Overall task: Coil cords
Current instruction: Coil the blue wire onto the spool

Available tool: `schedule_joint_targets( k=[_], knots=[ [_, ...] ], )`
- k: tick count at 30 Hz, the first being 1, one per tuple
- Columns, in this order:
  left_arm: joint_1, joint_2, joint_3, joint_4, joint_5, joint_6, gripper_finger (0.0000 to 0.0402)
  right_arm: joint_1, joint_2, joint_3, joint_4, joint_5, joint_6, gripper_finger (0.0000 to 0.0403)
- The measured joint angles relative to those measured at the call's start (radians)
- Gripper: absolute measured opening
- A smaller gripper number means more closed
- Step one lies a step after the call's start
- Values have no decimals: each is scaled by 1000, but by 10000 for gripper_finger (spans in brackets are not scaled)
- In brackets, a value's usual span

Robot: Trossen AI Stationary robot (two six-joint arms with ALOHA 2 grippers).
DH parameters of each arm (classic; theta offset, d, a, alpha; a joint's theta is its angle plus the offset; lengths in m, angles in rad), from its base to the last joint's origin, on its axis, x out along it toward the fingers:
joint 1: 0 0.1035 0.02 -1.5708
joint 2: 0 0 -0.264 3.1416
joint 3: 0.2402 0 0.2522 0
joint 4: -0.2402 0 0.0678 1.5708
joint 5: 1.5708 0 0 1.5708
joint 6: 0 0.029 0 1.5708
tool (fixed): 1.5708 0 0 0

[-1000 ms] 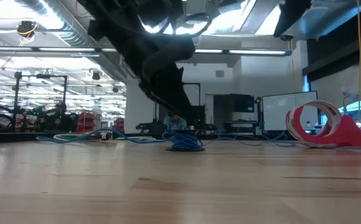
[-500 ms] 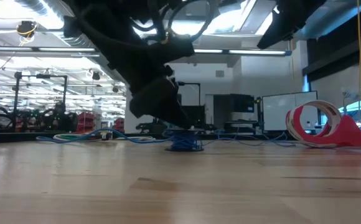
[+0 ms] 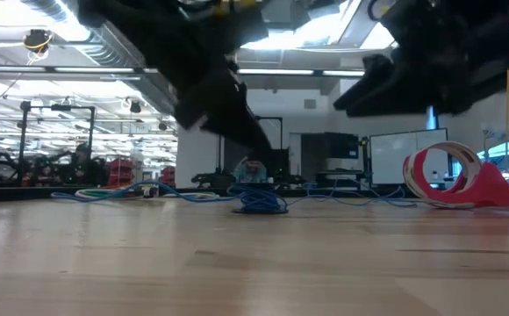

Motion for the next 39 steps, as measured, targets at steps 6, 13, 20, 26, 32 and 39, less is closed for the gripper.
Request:
schedule_joint_targets(
  k=[6, 13, 20, 26, 32, 39],
  knots=[
    [-6, -35, -7, -118, -40, -80, 147, 10, 248, 33, 147, -24, -307, 209],
    [17, -6, -87, -52, -38, -178, 147, 16, 485, 178, 164, 48, -512, 209],
    [30, -8, -95, -3, -38, -133, 147, 16, 597, 289, 163, 122, -614, 209],
    [28, -8, -95, 14, -38, -150, 147, 16, 617, 311, 122, 168, -636, 209],
    [30, -8, -95, 20, -38, -144, 147, 16, 618, 311, 123, 153, -612, 191],
    [29, -8, -95, 20, -38, -143, 147, 14, 620, 311, 132, 102, -610, 125]
  ],
)
